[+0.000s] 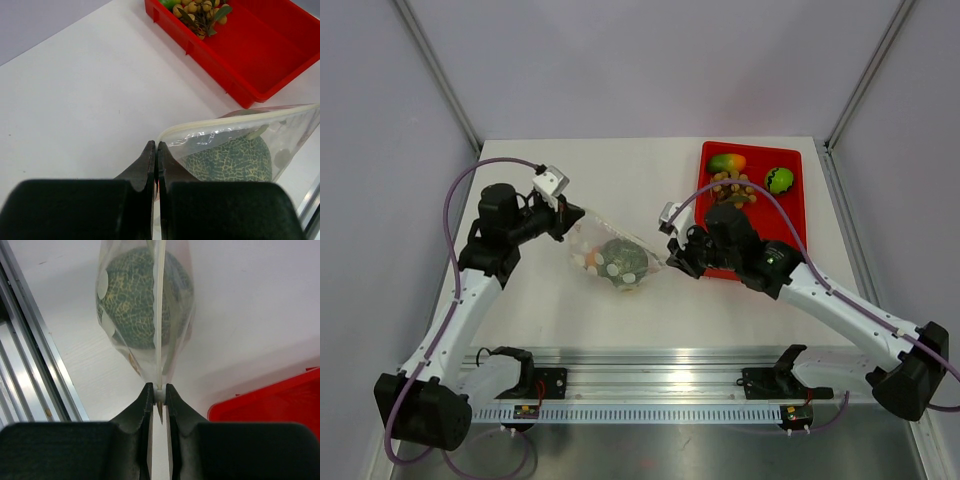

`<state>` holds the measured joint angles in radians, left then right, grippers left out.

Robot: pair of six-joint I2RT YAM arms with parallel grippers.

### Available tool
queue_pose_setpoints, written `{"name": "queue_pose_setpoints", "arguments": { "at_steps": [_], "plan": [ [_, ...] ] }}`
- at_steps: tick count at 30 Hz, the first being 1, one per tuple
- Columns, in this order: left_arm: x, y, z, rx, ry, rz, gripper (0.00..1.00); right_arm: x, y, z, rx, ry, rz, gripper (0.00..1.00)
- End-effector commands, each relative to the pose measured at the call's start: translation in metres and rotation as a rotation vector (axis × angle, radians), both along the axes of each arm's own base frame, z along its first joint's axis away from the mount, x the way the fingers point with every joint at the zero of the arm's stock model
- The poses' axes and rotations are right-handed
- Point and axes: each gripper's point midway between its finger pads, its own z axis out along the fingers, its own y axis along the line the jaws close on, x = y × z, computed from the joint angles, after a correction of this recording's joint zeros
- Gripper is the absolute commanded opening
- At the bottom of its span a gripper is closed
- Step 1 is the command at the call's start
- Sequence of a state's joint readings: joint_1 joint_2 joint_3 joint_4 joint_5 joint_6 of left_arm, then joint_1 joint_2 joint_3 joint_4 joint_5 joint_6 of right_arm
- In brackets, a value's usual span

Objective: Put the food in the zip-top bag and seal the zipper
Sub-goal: Zip the zipper food storage bag at the center of the board, then place the zipper food storage bag at the center of the board.

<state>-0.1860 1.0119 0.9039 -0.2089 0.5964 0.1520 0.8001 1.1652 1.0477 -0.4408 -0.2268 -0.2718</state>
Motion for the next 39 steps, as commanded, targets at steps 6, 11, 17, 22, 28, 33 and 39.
{"name": "queue_pose_setpoints", "arguments": {
  "at_steps": [6,11,17,22,28,33,39],
  "plan": [
    [0.028,0.018,0.045,-0.026,-0.145,0.102,0.00,-0.015,-0.033,-0.009,-0.018,0.048,-0.110,0.02],
    [0.028,0.014,0.047,-0.046,-0.142,0.083,0.00,-0.018,-0.032,-0.006,0.010,0.051,-0.108,0.02],
    [0.032,0.008,0.052,-0.095,-0.135,0.073,0.00,0.008,-0.017,0.008,0.018,0.001,-0.137,0.01],
    [0.055,0.006,0.065,-0.112,-0.136,0.088,0.00,0.061,-0.007,0.027,-0.016,-0.112,-0.224,0.00],
    [0.097,0.009,0.111,-0.118,-0.215,0.139,0.00,0.119,0.003,0.072,-0.083,-0.230,-0.250,0.00],
    [0.111,0.018,0.122,-0.150,-0.256,0.194,0.68,0.108,0.039,0.079,-0.022,-0.169,-0.074,0.07],
    [0.104,0.031,0.121,-0.178,-0.236,0.277,0.99,0.066,0.062,0.014,-0.033,0.046,0.002,0.65]
  ]
}}
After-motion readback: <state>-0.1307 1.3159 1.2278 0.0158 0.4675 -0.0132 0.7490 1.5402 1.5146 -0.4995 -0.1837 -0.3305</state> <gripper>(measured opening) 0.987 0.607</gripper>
